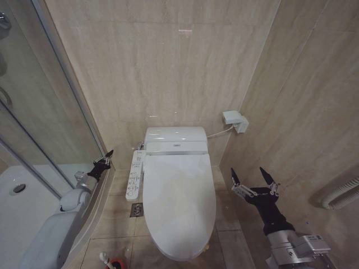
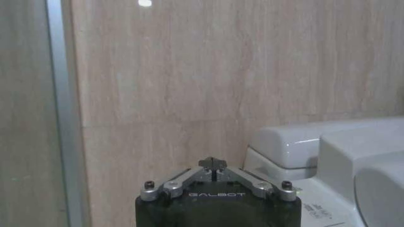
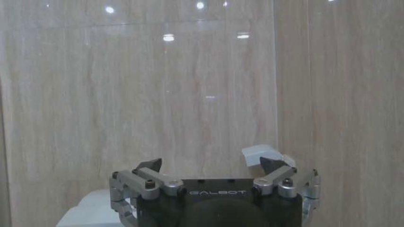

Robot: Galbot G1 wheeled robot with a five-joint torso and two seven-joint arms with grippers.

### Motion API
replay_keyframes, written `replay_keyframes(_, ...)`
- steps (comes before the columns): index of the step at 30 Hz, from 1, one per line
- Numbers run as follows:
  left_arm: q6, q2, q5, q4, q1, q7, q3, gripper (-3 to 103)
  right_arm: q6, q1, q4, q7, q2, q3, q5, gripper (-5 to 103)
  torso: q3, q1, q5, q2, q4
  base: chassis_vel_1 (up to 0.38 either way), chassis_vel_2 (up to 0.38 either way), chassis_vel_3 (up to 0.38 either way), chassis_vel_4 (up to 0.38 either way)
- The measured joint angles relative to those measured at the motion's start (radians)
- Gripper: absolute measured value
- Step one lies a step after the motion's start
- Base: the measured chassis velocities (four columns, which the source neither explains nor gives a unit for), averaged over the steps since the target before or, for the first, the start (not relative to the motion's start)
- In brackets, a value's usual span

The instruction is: Open the toilet lid, clean the toilet bowl with a toilet brush, close the toilet lid, and flush.

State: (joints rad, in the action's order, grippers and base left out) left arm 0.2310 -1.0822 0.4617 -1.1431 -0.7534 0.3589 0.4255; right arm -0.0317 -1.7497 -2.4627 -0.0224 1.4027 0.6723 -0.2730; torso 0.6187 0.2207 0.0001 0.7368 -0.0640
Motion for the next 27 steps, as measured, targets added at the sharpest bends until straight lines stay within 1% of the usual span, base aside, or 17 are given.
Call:
replay_keyframes(6, 0.012, -0.016, -0.010, 0.015, -0.007, 0.015, -0.010, 0, 0.000, 0.000, 0.000, 0.000, 0.000, 0.000, 0.000, 100, 0.000, 0.000, 0.0000, 0.000, 0.0002, 0.000, 0.000, 0.000, 0.000)
replay_keyframes(15, 0.012, -0.046, -0.024, -0.020, -0.042, 0.022, -0.008, 0, 0.000, 0.000, 0.000, 0.000, 0.000, 0.000, 0.000, 100, 0.000, 0.000, 0.0000, 0.000, 0.0000, 0.000, 0.000, 0.000, 0.000)
replay_keyframes(27, 0.011, -0.043, -0.026, -0.038, -0.060, 0.037, 0.015, 0, 0.000, 0.000, 0.000, 0.000, 0.000, 0.000, 0.000, 100, 0.000, 0.000, 0.0000, 0.000, 0.0001, -0.031, 0.032, 0.026, -0.035)
